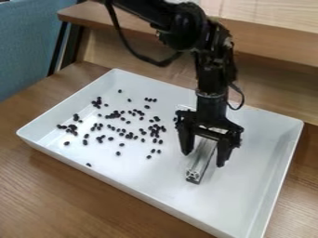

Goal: Sweep into pile

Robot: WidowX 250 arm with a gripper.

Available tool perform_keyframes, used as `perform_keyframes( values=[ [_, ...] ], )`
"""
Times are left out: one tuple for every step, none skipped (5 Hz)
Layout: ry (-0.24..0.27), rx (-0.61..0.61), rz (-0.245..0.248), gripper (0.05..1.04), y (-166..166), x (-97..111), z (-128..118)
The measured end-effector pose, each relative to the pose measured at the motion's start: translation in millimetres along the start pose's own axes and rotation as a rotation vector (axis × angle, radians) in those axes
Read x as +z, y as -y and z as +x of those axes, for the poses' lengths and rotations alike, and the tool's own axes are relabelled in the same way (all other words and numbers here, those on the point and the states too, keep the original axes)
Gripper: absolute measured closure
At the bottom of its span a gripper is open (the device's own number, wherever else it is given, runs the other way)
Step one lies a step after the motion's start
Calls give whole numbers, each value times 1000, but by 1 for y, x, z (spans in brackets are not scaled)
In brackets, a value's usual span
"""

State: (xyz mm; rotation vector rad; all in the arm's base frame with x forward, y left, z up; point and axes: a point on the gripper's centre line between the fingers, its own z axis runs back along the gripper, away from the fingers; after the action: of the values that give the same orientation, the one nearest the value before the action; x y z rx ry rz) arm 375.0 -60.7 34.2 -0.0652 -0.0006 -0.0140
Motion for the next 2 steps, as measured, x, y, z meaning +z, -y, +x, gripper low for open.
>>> perform_keyframes(
  values=[
    [13,-17,-14,394,1,-4,0],
    [0,-37,-15,675,-3,-6,-9]
  ],
)
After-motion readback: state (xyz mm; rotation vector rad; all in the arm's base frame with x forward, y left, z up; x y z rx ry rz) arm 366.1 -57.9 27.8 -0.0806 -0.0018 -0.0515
